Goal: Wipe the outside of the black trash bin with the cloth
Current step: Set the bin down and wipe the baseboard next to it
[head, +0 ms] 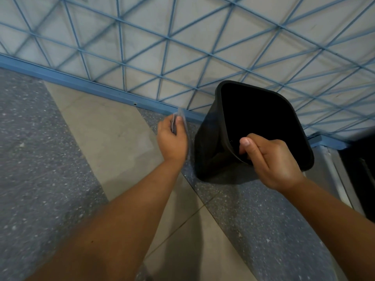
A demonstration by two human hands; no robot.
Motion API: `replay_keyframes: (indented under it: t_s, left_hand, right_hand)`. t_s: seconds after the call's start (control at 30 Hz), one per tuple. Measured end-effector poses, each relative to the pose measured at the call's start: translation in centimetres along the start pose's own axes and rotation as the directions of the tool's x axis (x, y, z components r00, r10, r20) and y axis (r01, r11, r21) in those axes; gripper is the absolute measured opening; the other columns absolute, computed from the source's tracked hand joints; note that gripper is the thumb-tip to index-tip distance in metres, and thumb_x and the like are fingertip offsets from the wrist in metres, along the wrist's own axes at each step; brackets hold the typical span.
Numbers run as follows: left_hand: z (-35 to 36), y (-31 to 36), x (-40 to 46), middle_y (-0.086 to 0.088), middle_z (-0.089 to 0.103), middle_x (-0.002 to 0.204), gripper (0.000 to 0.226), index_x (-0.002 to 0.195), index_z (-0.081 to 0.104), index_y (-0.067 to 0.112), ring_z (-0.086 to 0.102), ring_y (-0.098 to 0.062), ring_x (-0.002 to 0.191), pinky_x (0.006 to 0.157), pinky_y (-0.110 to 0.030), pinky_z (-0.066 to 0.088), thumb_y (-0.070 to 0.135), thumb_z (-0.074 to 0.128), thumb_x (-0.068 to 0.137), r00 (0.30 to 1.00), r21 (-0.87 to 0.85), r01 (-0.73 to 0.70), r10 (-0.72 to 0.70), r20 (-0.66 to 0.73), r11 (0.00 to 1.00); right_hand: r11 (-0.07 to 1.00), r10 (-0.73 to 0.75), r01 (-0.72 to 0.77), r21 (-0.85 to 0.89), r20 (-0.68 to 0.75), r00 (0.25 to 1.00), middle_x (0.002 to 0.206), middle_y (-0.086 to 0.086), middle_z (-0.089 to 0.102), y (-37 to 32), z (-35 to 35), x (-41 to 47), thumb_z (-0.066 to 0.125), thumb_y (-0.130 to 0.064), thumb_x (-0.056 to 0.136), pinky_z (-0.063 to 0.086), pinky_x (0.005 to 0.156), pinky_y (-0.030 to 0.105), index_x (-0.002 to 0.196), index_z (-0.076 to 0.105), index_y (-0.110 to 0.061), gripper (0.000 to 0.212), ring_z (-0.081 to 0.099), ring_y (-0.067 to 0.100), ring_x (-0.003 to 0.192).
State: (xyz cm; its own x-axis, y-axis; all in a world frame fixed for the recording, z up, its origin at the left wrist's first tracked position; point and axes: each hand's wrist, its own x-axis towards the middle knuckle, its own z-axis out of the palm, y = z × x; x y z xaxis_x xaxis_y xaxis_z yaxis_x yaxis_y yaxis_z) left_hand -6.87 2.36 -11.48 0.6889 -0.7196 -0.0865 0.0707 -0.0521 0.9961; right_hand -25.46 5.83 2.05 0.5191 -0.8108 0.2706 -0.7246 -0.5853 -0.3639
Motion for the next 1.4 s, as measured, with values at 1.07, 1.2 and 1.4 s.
replay_keyframes:
  t_s: [1.07,1.2,1.4]
  left_hand:
    - [-3.0,-2.4,3.1,-0.015,0.057,0.130,0.038,0.129,0.068,0.012,0.067,-0.039,0.104,0.088,-0.043,0.052,0.038,0.047,0.109,0.860,0.661,-0.394,0.004,0.510,0.638]
    - [-4.2,1.6,5.5,-0.018,0.058,0.129,0.037,0.128,0.068,0.010,0.065,-0.042,0.108,0.087,-0.045,0.051,0.036,0.051,0.108,0.848,0.621,-0.447,0.085,0.522,0.644]
    - [-5.0,7.0,8.3,-0.019,0.058,0.119,0.037,0.117,0.072,0.009,0.065,-0.043,0.104,0.084,-0.044,0.050,0.039,0.054,0.106,0.792,0.571,-0.546,0.154,0.591,0.614]
  right_hand:
    - [0.993,-0.064,0.065,-0.099,0.009,0.998,0.051,-0.002,0.045,1.5,-0.4,-0.4,0.035,-0.043,0.101,0.040,0.043,0.039,0.066,0.052,-0.011,0.050,0.047,0.014,0.045]
    - [0.978,-0.082,0.078,-0.193,-0.013,0.997,0.051,0.000,0.048,1.3,-0.3,0.3,0.031,-0.046,0.101,0.040,0.042,0.037,0.067,0.054,-0.012,0.053,0.048,0.017,0.044]
    - [0.962,-0.096,0.078,-0.260,-0.057,0.994,0.051,-0.001,0.049,0.4,0.4,2.3,0.029,-0.049,0.100,0.037,0.042,0.031,0.065,0.051,-0.015,0.053,0.051,0.019,0.045]
